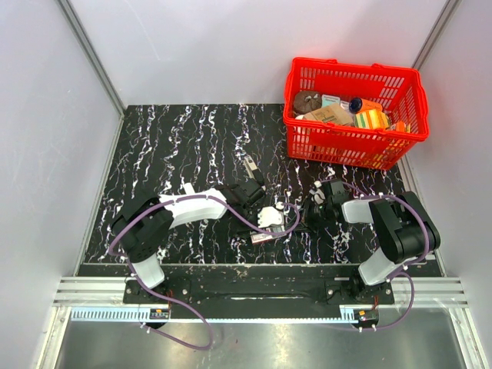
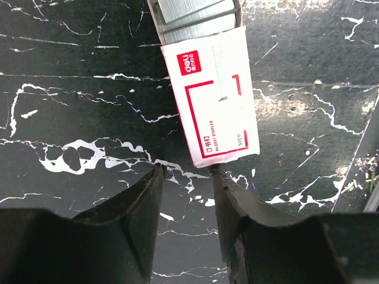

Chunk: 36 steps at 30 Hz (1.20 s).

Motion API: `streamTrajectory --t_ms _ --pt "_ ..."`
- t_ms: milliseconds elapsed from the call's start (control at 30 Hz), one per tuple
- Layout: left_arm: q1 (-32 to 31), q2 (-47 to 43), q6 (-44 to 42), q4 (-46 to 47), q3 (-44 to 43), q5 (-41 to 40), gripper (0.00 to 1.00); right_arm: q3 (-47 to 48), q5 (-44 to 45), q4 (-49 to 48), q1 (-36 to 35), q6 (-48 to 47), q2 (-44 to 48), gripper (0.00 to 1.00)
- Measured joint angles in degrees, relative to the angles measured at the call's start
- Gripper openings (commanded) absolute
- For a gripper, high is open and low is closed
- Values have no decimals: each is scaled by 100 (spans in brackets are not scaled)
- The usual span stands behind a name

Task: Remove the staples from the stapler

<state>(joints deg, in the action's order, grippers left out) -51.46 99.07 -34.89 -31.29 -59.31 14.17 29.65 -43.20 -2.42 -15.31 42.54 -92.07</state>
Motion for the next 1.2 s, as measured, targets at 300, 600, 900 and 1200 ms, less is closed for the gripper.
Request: streamTrajectory --t_ms 300,600,900,1200 --pt "0 39 2 -13 -57 -11 43 2 -9 -2 0 -7 -17 9" --pt "-7 92 2 -4 -114 -11 43 94 -116 -35 0 -11 -151 9" --pt "-7 136 7 -13 -175 -11 43 210 -149 -107 -85 -4 -258 8" --pt "-7 162 7 -28 -205 -11 43 260 -151 -151 -205 42 -356 8"
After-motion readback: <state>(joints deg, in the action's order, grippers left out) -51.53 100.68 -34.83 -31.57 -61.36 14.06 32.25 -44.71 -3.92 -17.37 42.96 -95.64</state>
